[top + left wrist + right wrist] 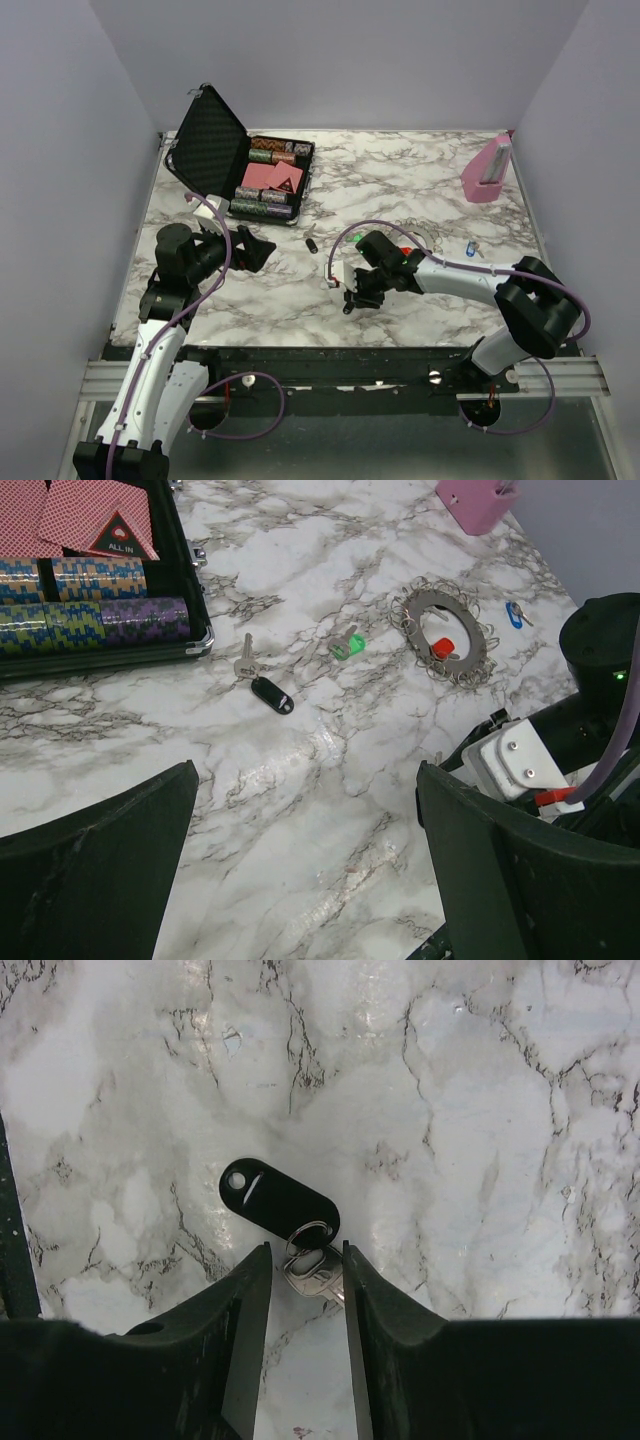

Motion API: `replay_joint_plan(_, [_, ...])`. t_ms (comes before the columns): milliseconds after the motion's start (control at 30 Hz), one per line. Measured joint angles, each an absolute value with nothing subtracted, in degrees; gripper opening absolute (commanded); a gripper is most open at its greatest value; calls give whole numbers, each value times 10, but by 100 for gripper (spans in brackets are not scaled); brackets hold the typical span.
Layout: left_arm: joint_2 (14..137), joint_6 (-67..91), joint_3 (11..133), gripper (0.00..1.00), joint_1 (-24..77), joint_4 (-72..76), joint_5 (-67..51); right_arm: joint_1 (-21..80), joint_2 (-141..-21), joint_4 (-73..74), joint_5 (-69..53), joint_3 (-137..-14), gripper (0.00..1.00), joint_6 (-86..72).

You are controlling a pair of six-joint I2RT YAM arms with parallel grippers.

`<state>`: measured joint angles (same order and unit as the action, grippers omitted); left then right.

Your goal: Put the keys on the keyring

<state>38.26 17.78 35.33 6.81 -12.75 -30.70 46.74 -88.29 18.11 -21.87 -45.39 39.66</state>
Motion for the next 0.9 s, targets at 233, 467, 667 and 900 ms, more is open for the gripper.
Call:
replay_joint_plan(233, [383, 178, 353, 99, 68, -128, -307, 467, -883, 181, -219, -455, 40, 392])
replay_joint_plan(467, [383, 178, 353, 99, 68, -128, -307, 467, -886, 181, -225, -456, 42, 390])
replay_joint_plan(667, [383, 178, 353, 99, 68, -128, -307, 467, -891, 181, -229, -458, 41, 390])
replay_joint_plan(900, [383, 178, 353, 99, 68, -128, -307, 467, -894, 181, -229, -459, 37, 389])
